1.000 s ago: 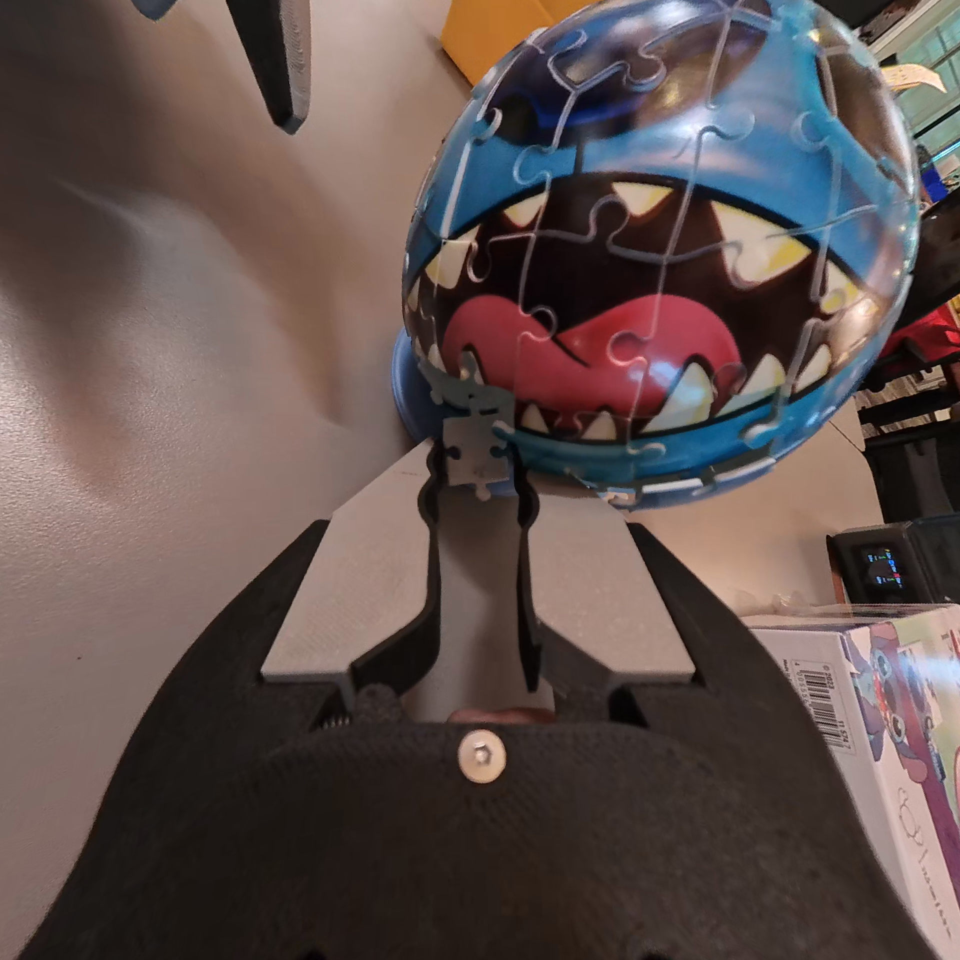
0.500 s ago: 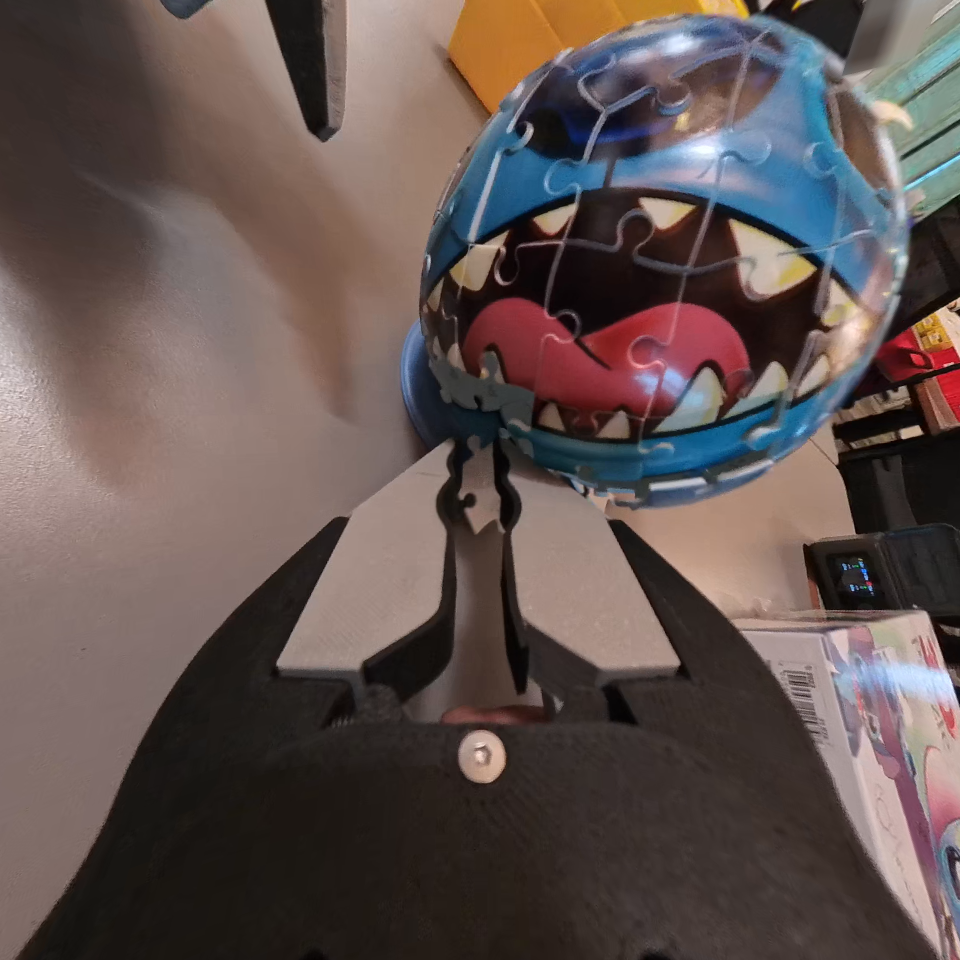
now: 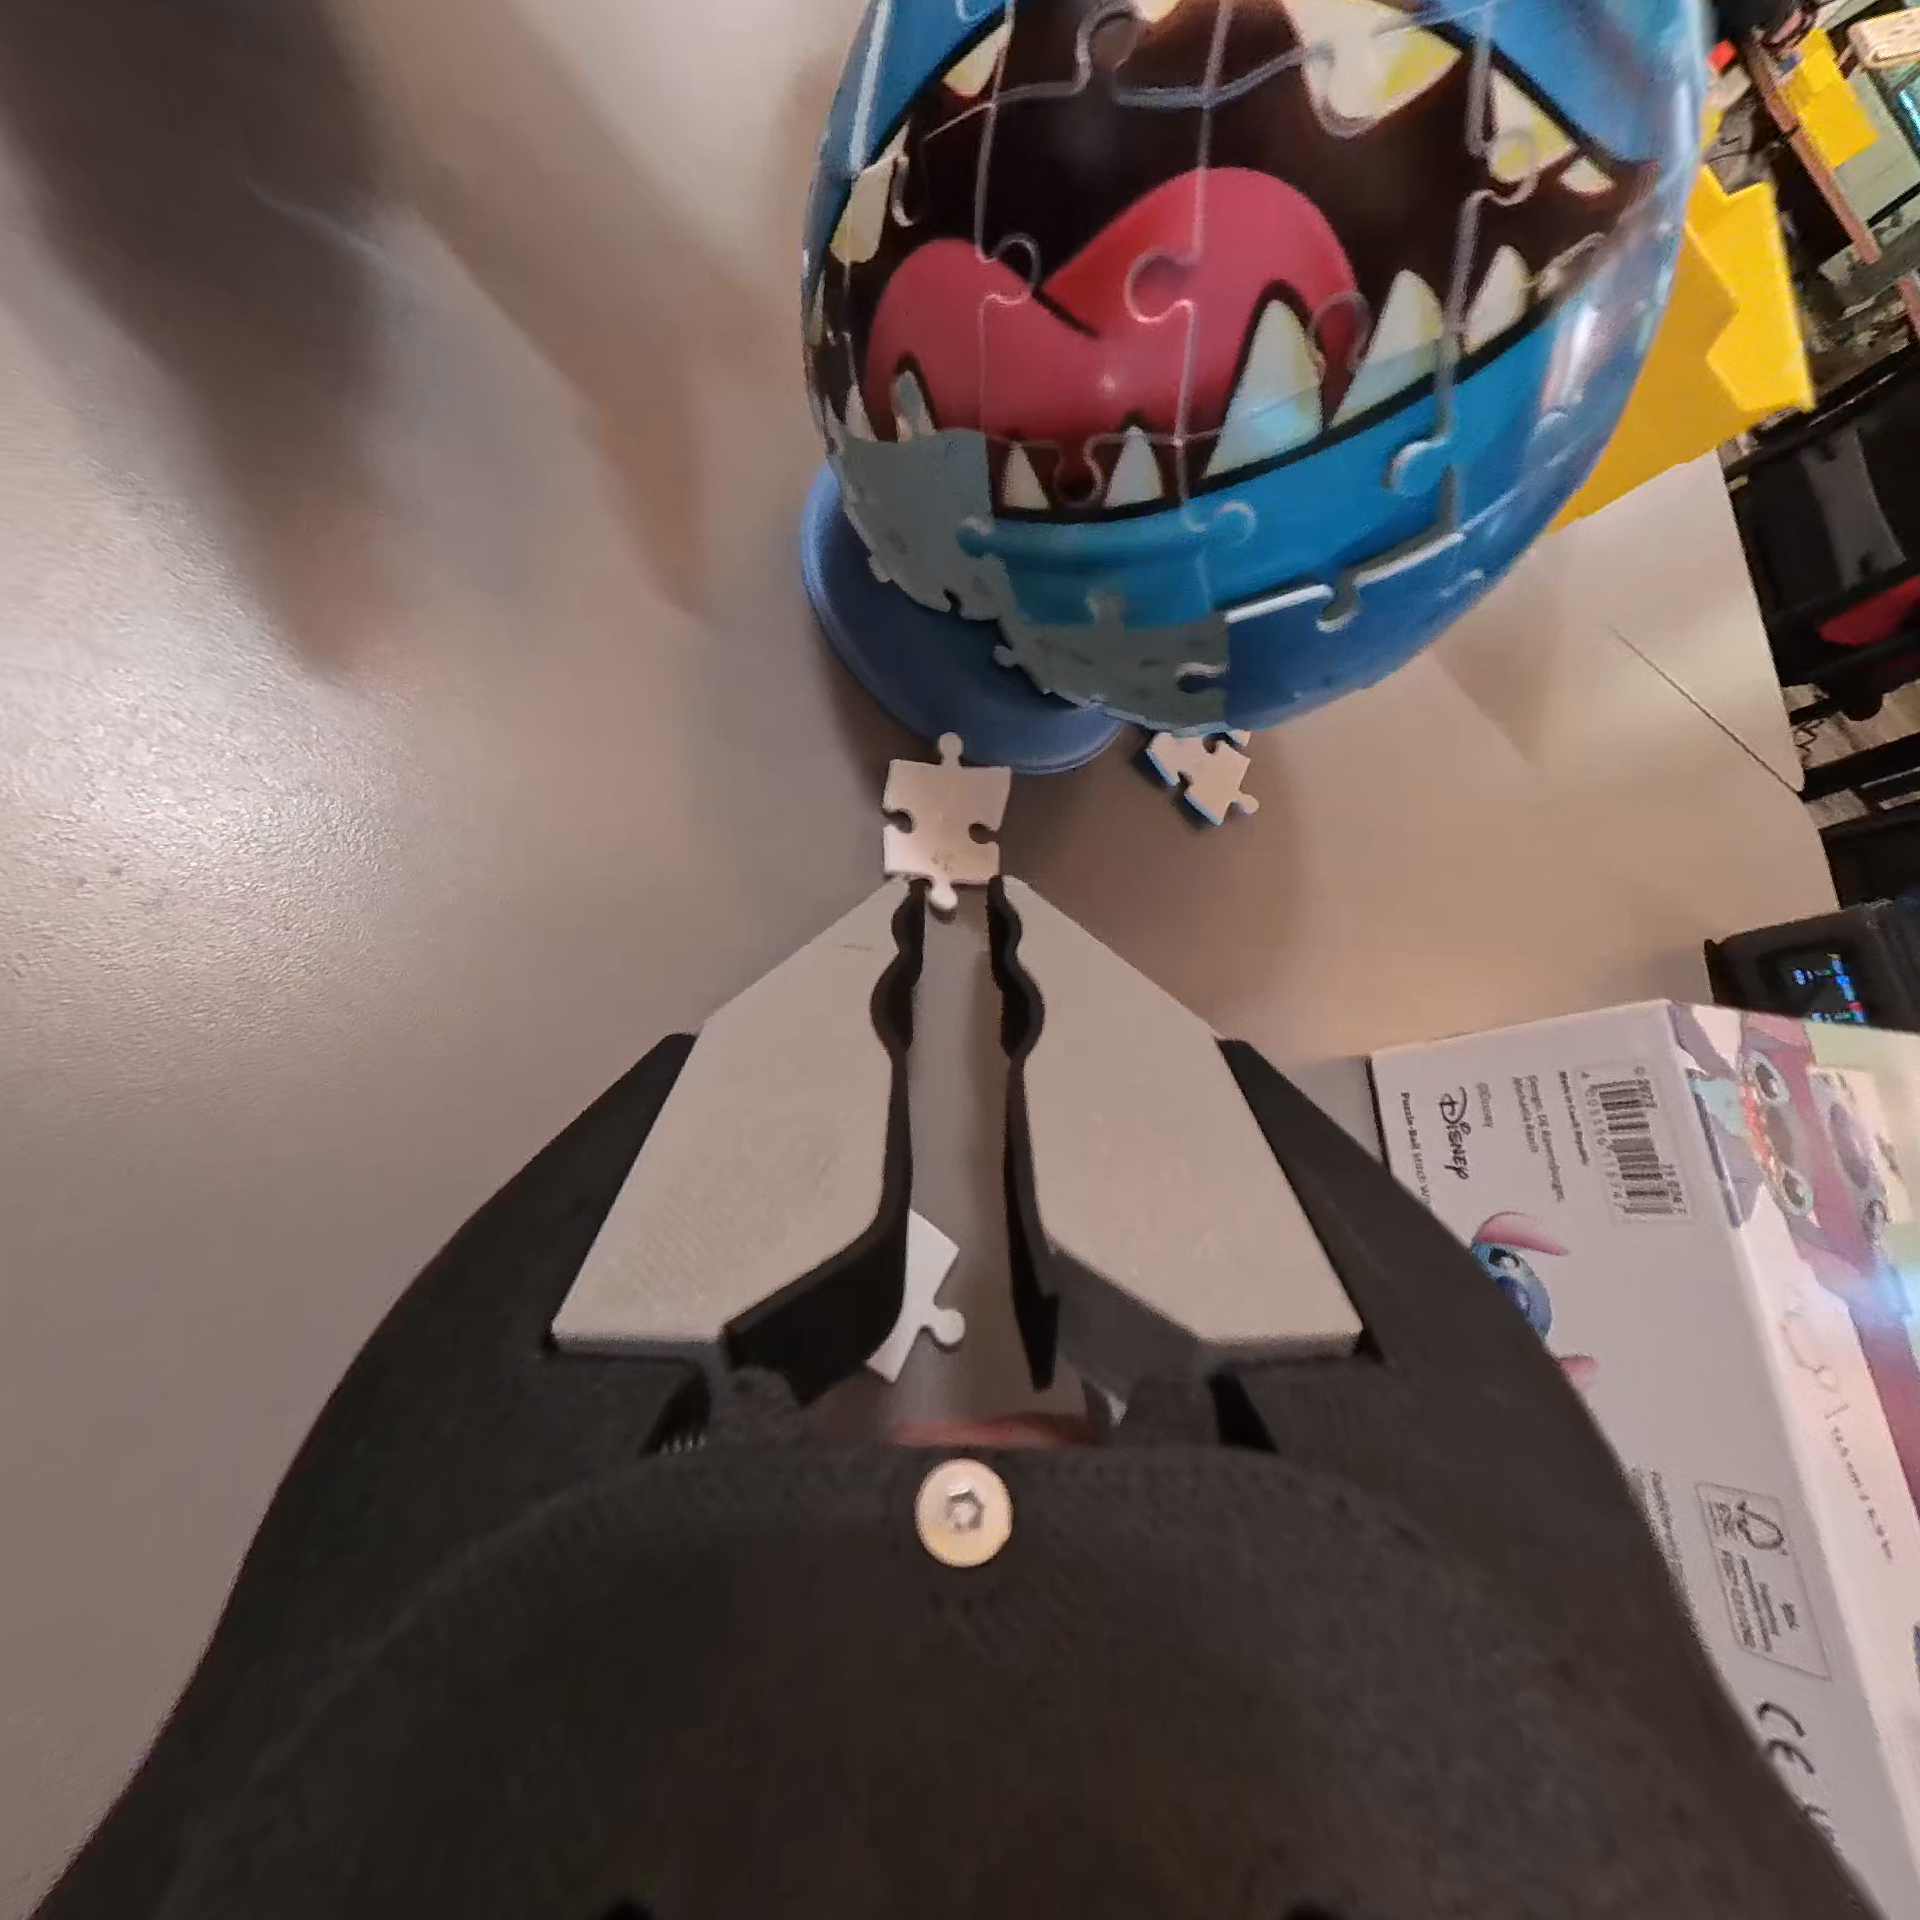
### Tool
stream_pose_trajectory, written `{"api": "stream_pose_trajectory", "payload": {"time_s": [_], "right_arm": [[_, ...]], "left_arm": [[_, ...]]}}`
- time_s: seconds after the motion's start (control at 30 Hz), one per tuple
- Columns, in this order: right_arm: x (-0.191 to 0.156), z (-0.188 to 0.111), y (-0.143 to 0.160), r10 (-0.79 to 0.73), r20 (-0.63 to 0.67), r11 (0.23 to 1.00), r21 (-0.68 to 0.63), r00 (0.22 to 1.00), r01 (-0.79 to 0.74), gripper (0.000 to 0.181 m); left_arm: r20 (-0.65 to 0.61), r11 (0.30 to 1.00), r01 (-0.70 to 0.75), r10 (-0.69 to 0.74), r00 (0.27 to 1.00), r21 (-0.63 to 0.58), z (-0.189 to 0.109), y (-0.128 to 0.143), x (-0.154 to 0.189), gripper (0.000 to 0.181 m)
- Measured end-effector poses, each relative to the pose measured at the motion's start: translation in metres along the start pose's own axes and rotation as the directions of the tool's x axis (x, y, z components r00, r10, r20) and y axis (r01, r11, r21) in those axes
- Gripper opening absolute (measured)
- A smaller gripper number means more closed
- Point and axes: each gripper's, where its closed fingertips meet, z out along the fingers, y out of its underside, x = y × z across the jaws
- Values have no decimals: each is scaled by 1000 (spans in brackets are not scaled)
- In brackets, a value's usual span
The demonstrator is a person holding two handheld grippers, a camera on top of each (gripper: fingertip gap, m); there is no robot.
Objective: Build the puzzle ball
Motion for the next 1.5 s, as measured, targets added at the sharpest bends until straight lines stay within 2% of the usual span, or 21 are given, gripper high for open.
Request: {"api": "stream_pose_trajectory", "payload": {"time_s": [0.13, 0.27, 0.33, 0.4, 0.73, 0.87, 1.2, 1.27, 1.33, 1.43, 1.5], "right_arm": [[-2, 7, -2, -48, 25, 999, -9, 999, 48, 11], [-6, 12, -4, -76, 99, 997, -3, 992, 77, 5], [-6, 12, -4, -68, 110, 998, -8, 992, 69, 8], [-3, 10, -6, -39, 105, 999, 0, 994, 39, 21], [-6, 14, -6, -37, 96, 999, -17, 995, 39, 11], [-4, 13, -3, -19, 101, 1000, -5, 995, 20, 0], [2, 14, -4, -48, 46, 999, 4, 998, 48, 0], [6, 9, -6, -13, 51, 1000, 21, 999, 12, 0], [10, 0, -9, 81, 99, 995, 49, 992, -87, 0], [13, -16, -18, 206, 226, 968, 95, 952, -232, 18], [17, -22, -20, 198, 247, 965, 119, 949, -233, 21]], "left_arm": [[-14, 1000, 20, -20, 1000, 0, 0, 0, 0, 55], [-24, 999, 38, -38, 999, 3, -1, 0, -1, 55], [-26, 999, 42, -42, 999, 6, -1, -1, -1, 55], [-29, 999, 48, -48, 998, 8, -1, -1, -2, 54], [-40, 998, 63, -62, 997, 12, -2, -2, -2, 54], [-41, 998, 64, -64, 997, 9, -2, -1, -2, 54], [-35, 998, 64, -64, 997, 4, -1, -1, -2, 54], [-35, 998, 64, -64, 997, 8, -1, -1, -3, 54], [-36, 998, 66, -66, 997, 10, -2, -2, -3, 54], [-40, 997, 72, -72, 997, 8, -2, -2, -3, 54], [-40, 998, 70, -70, 997, 9, -2, -2, -2, 54]]}}
